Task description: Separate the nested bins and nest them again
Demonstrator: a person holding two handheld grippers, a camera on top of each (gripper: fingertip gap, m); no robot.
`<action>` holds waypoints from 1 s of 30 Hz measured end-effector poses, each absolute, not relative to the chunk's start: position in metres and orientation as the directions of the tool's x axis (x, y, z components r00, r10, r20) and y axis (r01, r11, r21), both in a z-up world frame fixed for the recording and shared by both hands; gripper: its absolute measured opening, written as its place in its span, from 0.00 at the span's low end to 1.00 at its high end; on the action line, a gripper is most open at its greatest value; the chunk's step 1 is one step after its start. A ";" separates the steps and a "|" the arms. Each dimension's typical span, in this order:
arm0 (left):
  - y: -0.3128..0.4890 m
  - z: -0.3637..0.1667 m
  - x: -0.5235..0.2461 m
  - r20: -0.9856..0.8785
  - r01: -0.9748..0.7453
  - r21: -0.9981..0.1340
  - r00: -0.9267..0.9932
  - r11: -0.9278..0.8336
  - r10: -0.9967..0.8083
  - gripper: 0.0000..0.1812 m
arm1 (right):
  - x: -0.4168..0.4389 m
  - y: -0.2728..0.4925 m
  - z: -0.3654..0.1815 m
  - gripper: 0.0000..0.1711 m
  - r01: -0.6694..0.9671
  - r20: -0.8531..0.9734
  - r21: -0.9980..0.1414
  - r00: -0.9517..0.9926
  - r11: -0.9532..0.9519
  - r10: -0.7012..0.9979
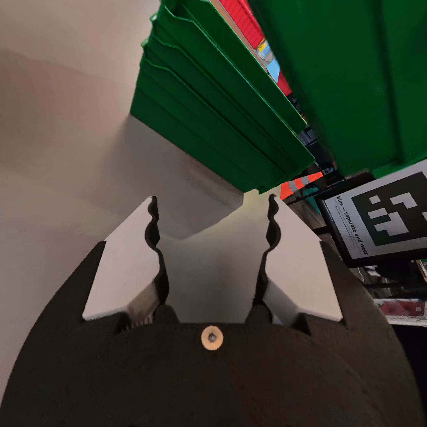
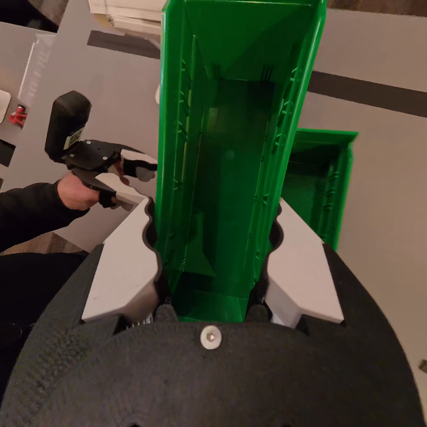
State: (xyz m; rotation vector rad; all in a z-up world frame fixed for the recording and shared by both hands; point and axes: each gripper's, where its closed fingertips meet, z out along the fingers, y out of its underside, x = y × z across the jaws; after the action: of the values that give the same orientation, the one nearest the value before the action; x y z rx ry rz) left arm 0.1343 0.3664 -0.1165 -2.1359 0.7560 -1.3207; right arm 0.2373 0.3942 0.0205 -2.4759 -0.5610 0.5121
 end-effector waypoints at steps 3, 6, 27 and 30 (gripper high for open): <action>0.372 -0.122 0.122 0.623 -0.183 -0.668 0.393 -0.721 -0.676 0.51 | 0.206 0.384 -0.008 0.58 0.293 -0.272 -0.551 0.822 -0.781 0.501; 0.373 -0.136 0.106 0.625 -0.188 -0.647 0.425 -0.739 -0.655 0.51 | 0.186 0.374 -0.053 0.59 0.318 -0.276 -0.493 0.825 -0.809 0.493; 0.356 -0.146 0.124 0.627 -0.260 -0.636 0.374 -0.726 -0.683 0.52 | 0.199 0.367 -0.108 0.73 0.340 -0.170 -0.492 0.865 -0.801 0.471; 0.356 -0.146 0.130 0.626 -0.269 -0.637 0.366 -0.722 -0.688 0.52 | 0.233 0.384 -0.077 0.75 0.318 -0.118 -0.524 0.892 -0.790 0.437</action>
State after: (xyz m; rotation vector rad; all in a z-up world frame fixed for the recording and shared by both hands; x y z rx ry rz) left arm 0.1300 0.3562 -0.1456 -2.2029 0.8308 -1.3166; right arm 0.2330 0.3836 -0.0774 -2.5503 -0.5465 0.3187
